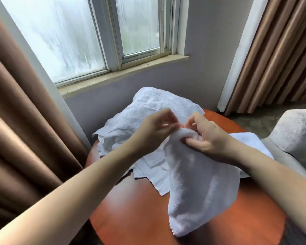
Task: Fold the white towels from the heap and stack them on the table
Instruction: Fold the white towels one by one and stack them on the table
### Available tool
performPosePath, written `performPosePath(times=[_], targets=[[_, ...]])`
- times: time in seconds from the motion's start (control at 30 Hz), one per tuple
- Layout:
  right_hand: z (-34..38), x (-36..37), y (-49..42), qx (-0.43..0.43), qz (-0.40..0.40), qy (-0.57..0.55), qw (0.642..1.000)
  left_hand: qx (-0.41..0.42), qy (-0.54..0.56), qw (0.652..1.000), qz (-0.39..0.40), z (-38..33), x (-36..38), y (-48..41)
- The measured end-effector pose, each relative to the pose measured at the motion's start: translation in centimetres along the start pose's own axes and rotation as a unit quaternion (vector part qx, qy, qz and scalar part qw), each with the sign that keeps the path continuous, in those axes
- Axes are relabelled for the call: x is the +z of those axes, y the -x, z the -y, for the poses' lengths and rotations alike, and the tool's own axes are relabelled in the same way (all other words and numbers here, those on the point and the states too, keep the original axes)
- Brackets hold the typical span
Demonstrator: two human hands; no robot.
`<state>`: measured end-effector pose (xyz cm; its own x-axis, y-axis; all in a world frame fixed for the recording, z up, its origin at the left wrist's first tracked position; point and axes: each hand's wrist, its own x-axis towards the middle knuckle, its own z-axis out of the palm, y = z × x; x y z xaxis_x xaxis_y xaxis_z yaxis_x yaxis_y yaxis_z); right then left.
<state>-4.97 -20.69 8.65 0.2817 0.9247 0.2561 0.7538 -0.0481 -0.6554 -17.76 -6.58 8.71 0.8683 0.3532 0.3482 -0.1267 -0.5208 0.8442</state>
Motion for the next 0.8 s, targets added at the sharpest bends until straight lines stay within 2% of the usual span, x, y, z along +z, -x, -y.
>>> performPosePath(times=[0.07,0.13,0.23,0.4,0.47,0.53,0.6,0.8], targets=[[-0.6,-0.4,0.2,0.021,-0.003,0.021,1.0,-0.003,-0.009,0.998,0.06,0.3,0.2,0.1],[-1.1,-0.6,0.5,0.028,-0.005,0.02,0.999,0.002,-0.079,0.991,0.107,0.7,0.7,0.2],[-1.0,-0.6,0.6,0.034,-0.009,0.028,0.999,0.02,-0.137,0.986,0.096,1.2,1.2,-0.2],[-1.7,-0.9,0.6,0.062,-0.014,-0.055,0.996,0.025,-0.094,0.991,0.088,0.9,0.1,-0.6],[-2.2,-1.4,0.9,0.095,0.03,-0.041,0.994,0.024,-0.069,0.996,0.06,0.9,-0.5,-0.8],[-2.6,-1.5,1.3,0.099,0.108,-0.021,0.989,0.012,-0.024,0.999,0.029,1.3,-1.5,-0.8],[-2.9,-1.5,1.8,0.11,0.153,-0.042,0.981,0.004,-0.006,1.0,0.018,1.7,-2.3,-0.6],[-3.4,-1.8,1.6,0.156,0.182,-0.021,0.971,-0.033,0.007,0.999,-0.006,3.0,-3.8,0.5]])
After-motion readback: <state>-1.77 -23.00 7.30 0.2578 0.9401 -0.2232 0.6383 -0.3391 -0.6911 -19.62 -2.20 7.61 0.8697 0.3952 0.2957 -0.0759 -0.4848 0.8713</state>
